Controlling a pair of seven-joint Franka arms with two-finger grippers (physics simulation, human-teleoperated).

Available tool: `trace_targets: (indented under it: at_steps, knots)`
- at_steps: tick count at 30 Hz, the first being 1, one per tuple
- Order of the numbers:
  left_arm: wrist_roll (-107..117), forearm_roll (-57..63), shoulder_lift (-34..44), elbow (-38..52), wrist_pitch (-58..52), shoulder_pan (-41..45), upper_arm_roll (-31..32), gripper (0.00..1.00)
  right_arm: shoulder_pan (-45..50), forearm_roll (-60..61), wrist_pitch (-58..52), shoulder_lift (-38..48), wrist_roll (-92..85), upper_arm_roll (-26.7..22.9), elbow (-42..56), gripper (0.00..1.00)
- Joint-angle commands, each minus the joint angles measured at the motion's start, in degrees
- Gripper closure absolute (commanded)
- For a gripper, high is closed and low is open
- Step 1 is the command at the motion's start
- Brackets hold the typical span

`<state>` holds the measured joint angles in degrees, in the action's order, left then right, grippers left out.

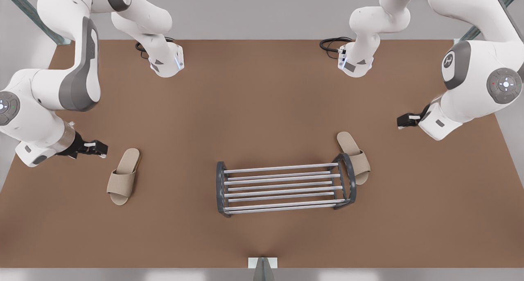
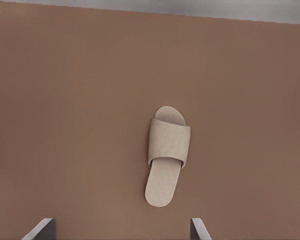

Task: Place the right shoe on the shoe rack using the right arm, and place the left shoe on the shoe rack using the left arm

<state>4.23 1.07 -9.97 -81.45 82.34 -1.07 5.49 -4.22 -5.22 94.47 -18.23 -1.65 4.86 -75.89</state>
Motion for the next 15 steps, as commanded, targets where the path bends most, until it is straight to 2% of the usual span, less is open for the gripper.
trace_targets:
  at_steps: [1, 2, 3, 4, 5, 6, 7, 8, 9, 10, 13, 14, 15]
  knots:
    - [6.14, -0.45, 0.04, -0.65, 8.19, 1.07, 0.13, 0.0, -0.09, -0.05, 6.69, 0.13, -0.98, 0.07, 0.04, 0.0]
    - [7.71, -0.37, -0.49, 0.41, 8.53, 1.16, 0.04, 0.0, 0.0, 0.04, 6.78, 0.13, -0.9, 0.07, 0.13, 0.0]
    - [8.79, -0.02, -0.76, 0.86, 1.52, -0.24, -0.48, 0.0, 0.0, 0.04, 7.04, 0.13, -0.9, 0.07, -0.14, 0.0]
    - [8.6, 0.33, 10.56, -13.52, 11.85, -2.53, 1.71, 0.0, 0.17, 0.04, 7.22, 0.21, -0.81, 0.07, -0.75, 0.0]
    - [8.69, 0.6, 23.92, -34.87, 32.84, -2.62, 2.5, 0.0, 0.44, 0.04, 8.0, 0.83, -0.72, 0.07, -2.24, 0.0]
    - [12.37, 2.97, 33.34, -54.41, 55.18, -4.72, 8.38, 0.0, 0.52, 0.04, 13.97, 4.16, -0.63, 0.15, -9.18, 0.0]
    - [29.05, 3.94, 36.6, -58.91, 61.53, -19.11, 27.78, 0.0, 0.26, 0.04, 22.85, 9.78, -0.63, 0.15, -19.46, 0.0]
    - [39.62, 3.85, 40.64, -60.4, 62.15, -30.03, 43.62, 0.01, 0.0, 0.13, 28.65, 13.39, -0.63, 0.15, -25.35, 0.0]
    - [49.19, 3.76, 41.79, -63.13, 63.56, -28.29, 46.45, 0.01, -0.18, 0.04, 33.31, 16.38, -0.63, 0.15, -29.93, 0.0]
    - [54.31, 3.76, 41.78, -64.1, 63.56, -25.48, 46.71, 0.01, -0.44, -0.05, 38.93, 20.51, -0.63, 0.07, -35.9, 0.0]
    - [53.96, 3.76, 39.94, -63.22, 64.52, -26.26, 46.8, 0.01, -4.31, -0.49, 61.08, 28.95, -1.07, 0.15, -53.12, 0.0]
    - [53.69, 3.85, 39.41, -62.34, 64.52, -27.76, 46.8, 0.01, -5.54, -0.49, 75.83, 30.1, -1.25, 0.15, -61.21, 0.0]
    - [53.52, 3.85, 37.92, -62.16, 64.79, -28.28, 46.8, 0.01, -6.42, -0.58, 84.03, 29.57, -1.34, 0.15, -65.09, 0.0]
